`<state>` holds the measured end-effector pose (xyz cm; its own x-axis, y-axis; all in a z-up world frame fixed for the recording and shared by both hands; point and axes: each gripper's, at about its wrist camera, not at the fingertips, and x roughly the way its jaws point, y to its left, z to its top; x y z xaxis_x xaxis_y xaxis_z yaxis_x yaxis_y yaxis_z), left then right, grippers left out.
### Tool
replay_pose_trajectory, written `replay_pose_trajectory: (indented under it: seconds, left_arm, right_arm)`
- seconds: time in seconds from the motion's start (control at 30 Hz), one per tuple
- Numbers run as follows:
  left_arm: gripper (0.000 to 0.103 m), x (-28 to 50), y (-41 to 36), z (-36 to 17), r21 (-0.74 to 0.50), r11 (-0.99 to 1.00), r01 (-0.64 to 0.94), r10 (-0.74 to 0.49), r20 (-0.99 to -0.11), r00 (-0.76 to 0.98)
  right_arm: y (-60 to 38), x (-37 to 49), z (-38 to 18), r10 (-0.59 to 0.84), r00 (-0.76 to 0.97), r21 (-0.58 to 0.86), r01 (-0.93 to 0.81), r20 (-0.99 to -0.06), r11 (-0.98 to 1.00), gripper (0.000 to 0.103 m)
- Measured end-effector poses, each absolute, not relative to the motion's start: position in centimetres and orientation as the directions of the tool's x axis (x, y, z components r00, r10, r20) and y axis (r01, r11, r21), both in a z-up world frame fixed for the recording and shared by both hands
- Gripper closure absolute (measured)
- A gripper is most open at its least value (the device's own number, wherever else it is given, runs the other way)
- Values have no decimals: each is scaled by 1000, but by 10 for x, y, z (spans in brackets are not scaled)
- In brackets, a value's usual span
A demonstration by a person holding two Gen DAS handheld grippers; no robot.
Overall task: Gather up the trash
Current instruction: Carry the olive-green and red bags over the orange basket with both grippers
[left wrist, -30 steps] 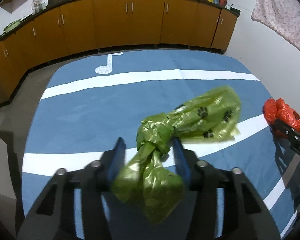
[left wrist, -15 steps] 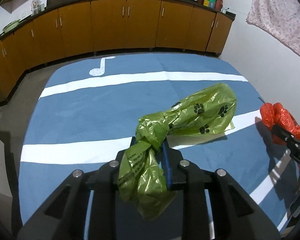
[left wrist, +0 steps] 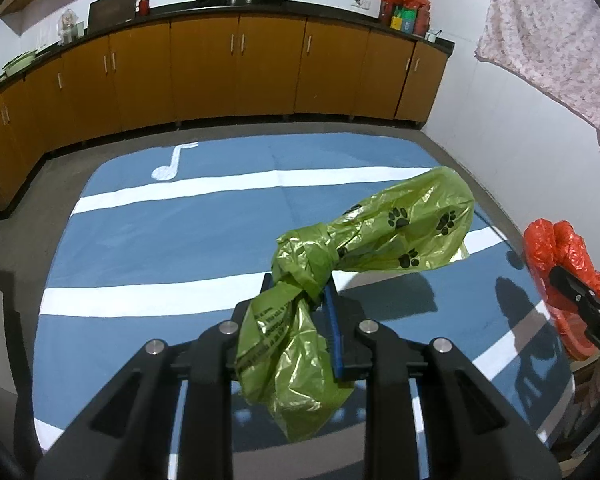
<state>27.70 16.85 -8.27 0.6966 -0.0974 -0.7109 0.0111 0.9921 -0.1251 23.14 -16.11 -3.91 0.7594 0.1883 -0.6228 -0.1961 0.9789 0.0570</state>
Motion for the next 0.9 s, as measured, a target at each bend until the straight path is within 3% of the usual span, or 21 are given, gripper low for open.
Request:
replay_pose_trajectory:
  seconds: [0.9]
  left_arm:
    - [79,266,15,-45,-174,958,229,-286,-670,685]
  right_arm:
    - [-282,186,-23,-28,830,51,68,-557,996,52]
